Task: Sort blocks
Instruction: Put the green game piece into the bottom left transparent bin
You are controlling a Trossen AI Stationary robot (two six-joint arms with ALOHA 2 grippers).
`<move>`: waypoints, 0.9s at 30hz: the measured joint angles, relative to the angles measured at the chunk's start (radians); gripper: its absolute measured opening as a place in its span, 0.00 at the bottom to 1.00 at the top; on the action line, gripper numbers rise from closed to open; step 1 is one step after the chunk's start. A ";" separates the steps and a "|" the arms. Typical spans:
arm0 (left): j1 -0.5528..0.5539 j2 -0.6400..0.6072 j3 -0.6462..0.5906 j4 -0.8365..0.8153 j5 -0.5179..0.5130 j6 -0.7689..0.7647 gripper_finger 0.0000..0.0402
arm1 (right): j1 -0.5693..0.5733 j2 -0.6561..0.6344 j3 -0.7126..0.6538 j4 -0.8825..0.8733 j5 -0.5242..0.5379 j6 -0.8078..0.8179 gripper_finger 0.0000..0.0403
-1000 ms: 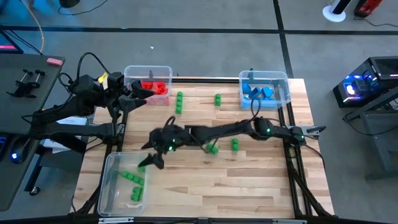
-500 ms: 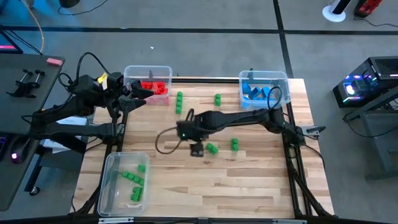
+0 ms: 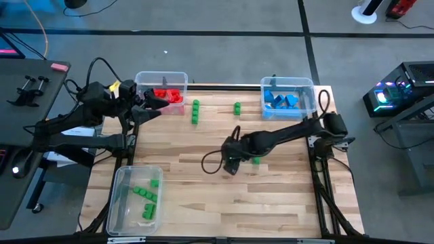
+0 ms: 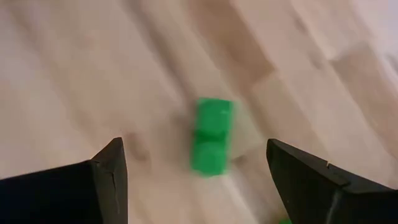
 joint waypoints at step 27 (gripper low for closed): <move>-0.181 0.380 0.000 -0.346 -0.060 0.058 0.68 | 0.019 0.164 -0.019 -0.035 -0.003 0.042 0.50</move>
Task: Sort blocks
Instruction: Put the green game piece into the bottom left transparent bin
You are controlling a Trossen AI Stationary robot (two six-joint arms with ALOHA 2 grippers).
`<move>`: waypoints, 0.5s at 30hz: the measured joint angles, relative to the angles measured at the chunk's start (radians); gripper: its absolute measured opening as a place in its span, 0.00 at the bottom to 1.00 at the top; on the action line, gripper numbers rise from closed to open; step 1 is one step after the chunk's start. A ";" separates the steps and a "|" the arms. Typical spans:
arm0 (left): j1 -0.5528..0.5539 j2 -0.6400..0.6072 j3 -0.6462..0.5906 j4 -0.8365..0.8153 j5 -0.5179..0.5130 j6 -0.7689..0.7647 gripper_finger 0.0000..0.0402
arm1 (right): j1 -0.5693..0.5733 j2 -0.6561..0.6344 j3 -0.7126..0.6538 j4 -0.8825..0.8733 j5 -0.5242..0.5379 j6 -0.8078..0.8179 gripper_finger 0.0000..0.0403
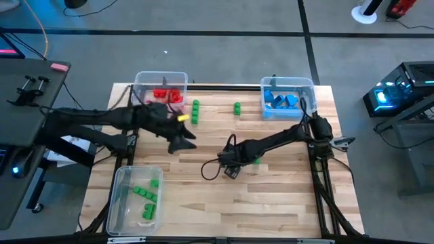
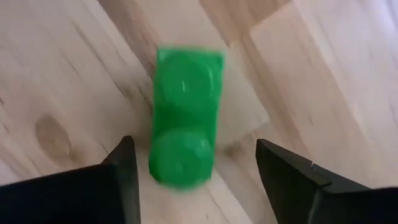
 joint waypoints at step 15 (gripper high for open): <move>-0.075 0.134 0.000 0.038 0.030 0.050 0.68 | 0.019 0.000 -0.002 0.038 0.046 0.023 0.14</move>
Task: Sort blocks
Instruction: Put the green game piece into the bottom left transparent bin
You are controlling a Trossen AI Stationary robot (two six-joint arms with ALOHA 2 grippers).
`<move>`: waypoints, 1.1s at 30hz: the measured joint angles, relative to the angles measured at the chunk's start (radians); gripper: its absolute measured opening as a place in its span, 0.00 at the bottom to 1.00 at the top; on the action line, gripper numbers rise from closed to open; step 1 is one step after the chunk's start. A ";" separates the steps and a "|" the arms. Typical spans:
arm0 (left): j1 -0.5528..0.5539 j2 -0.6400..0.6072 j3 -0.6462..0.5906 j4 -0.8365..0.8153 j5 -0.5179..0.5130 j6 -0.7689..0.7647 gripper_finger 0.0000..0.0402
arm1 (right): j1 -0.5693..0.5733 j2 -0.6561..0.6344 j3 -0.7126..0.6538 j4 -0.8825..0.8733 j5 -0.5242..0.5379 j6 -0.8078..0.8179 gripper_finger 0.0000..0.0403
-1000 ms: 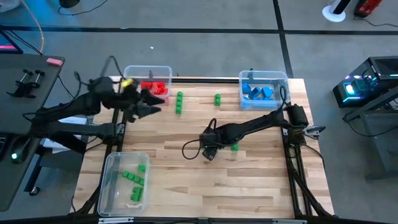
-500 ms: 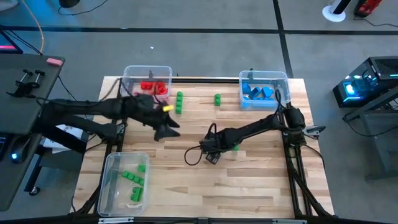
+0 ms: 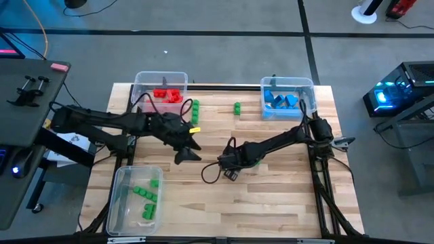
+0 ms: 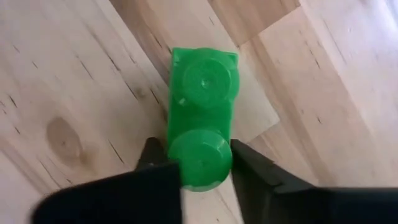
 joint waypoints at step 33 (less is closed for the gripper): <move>-0.175 -0.002 0.000 0.111 -0.329 0.417 0.68 | 0.054 -0.326 0.000 0.496 0.036 -0.218 0.00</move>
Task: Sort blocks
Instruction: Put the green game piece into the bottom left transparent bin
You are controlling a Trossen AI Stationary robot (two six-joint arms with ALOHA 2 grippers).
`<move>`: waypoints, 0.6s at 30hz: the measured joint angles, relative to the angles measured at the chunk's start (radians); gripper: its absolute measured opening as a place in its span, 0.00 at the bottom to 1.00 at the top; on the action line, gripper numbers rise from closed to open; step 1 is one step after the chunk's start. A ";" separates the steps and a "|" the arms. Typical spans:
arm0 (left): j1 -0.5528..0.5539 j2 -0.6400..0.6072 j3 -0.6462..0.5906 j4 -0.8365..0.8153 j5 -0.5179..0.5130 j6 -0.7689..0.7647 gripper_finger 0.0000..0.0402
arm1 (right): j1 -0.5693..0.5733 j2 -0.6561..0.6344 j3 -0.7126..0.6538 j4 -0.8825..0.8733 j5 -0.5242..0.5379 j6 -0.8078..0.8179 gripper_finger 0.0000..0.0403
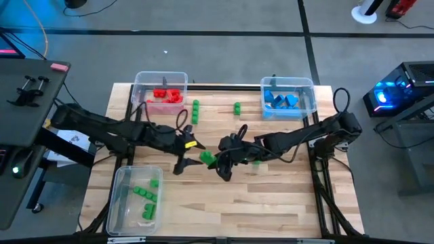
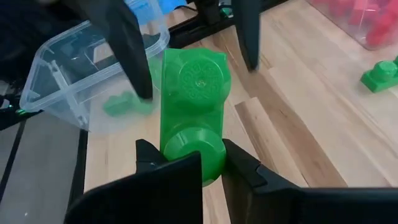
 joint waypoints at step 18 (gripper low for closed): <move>0.007 0.051 0.000 0.096 0.116 -0.127 0.60 | 0.007 0.000 0.000 0.006 -0.029 -0.078 0.00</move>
